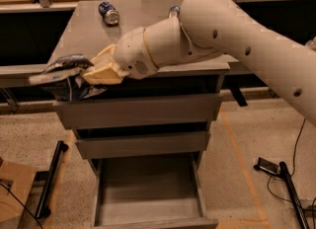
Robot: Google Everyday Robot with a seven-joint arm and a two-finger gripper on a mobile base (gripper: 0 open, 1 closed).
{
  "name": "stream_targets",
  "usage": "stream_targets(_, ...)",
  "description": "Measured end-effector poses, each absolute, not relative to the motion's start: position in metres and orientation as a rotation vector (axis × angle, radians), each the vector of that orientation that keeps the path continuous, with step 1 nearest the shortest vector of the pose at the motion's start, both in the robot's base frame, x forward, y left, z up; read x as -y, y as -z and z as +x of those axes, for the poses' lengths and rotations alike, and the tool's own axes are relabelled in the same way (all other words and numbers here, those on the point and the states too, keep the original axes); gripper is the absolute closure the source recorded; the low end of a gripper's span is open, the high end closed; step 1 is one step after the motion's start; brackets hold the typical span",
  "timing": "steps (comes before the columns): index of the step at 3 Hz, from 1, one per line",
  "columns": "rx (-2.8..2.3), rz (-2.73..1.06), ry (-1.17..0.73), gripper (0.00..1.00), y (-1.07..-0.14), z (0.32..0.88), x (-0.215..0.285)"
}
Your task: Place blue chip bag into bottom drawer
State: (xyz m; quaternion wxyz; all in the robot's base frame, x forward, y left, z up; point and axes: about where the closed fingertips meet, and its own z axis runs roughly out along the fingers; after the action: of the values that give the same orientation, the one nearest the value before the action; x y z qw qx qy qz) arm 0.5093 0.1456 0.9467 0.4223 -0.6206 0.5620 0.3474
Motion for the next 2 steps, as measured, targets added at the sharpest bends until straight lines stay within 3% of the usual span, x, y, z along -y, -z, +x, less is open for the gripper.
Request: stream_targets(2, -1.427, -1.554, -0.917, 1.00, -0.9319, 0.4968, -0.1414)
